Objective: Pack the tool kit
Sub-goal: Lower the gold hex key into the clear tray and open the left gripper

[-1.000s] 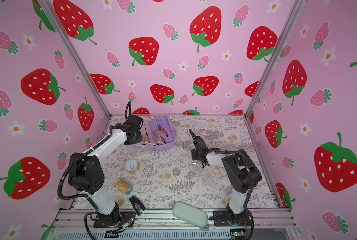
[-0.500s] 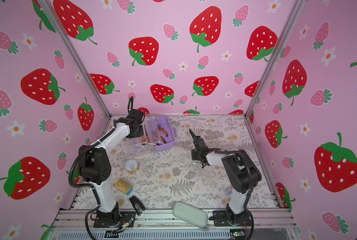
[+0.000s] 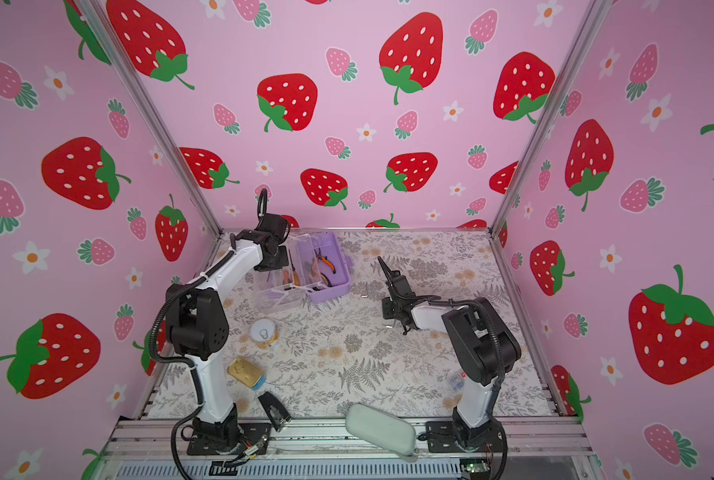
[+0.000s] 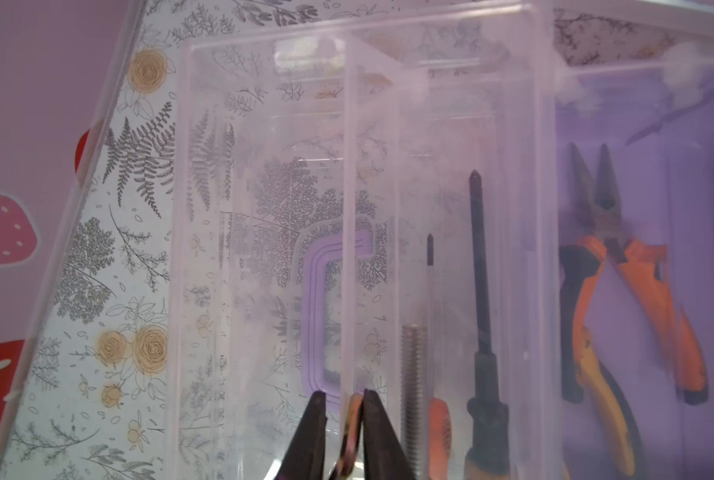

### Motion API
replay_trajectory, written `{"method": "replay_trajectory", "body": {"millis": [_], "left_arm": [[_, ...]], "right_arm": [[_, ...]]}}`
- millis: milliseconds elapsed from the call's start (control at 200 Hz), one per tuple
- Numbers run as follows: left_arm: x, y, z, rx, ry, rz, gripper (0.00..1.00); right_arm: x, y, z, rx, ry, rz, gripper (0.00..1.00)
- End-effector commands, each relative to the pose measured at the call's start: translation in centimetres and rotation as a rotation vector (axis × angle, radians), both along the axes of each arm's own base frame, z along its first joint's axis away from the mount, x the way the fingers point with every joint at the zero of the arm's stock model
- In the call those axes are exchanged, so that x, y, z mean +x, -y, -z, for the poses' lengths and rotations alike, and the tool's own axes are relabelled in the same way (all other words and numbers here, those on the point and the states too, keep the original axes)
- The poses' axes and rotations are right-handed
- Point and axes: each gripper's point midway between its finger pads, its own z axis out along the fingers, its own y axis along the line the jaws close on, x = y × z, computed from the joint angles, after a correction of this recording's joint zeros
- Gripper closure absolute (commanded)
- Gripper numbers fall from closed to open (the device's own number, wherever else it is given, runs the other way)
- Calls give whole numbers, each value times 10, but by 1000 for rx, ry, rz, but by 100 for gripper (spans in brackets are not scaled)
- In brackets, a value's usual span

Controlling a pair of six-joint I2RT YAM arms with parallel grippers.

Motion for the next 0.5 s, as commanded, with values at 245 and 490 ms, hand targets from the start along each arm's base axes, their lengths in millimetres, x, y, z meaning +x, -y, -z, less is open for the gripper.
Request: {"method": "replay_trajectory", "body": {"millis": [245,490], "left_arm": [[2,-10,-23,2,28,-13,89],[-5,-22,-43,2,62,-32,90]], "right_arm": [[-24,7,35,-58,-133,-19,63],[-24,6,35,-53,-135,-23,63]]}}
